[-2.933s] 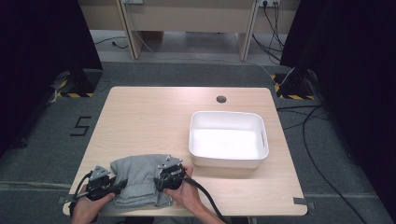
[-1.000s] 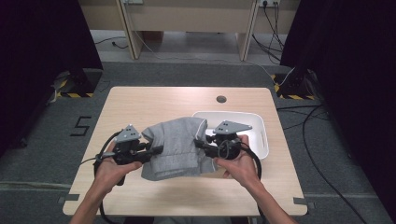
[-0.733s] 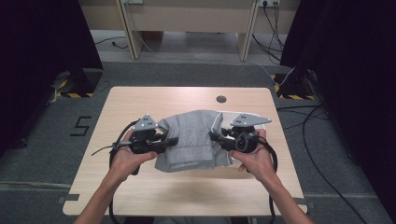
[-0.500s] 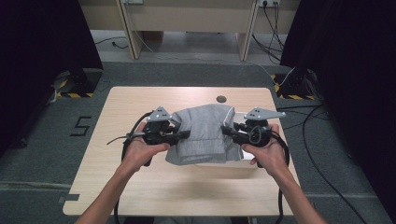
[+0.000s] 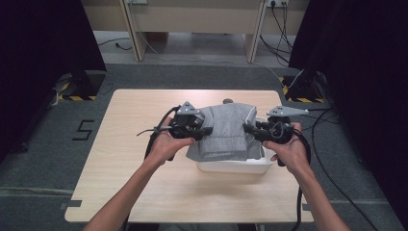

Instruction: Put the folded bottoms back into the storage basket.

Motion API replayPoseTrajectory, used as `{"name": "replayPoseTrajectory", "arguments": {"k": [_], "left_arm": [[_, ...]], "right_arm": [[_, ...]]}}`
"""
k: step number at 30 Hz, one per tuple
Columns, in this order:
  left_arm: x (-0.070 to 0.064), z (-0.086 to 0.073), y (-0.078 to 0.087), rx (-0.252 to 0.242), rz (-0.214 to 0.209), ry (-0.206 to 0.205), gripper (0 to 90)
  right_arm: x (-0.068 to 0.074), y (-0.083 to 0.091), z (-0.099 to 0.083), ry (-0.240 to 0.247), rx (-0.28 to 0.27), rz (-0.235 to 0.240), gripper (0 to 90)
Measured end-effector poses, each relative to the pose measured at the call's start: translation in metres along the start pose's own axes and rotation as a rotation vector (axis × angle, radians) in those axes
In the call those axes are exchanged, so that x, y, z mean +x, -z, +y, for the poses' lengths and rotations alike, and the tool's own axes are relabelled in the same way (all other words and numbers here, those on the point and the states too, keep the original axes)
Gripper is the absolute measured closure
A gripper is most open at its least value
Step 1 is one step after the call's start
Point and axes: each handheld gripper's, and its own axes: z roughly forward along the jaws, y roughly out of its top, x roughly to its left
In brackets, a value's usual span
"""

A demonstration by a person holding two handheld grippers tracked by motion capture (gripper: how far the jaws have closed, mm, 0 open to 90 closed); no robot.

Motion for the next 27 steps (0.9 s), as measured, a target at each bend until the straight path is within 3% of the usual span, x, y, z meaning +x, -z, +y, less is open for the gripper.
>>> {"name": "replayPoseTrajectory", "arguments": {"k": [14, 27], "left_arm": [[0.005, 0.006, -0.049, 0.059, -0.011, 0.033, 71.4], [0.009, -0.004, -0.081, 0.125, 0.001, 0.05, 71.4]], "right_arm": [[-0.037, -0.012, -0.015, -0.044, 0.06, -0.039, 69.4], [-0.058, -0.03, -0.035, -0.087, 0.124, -0.049, 69.3]]}}
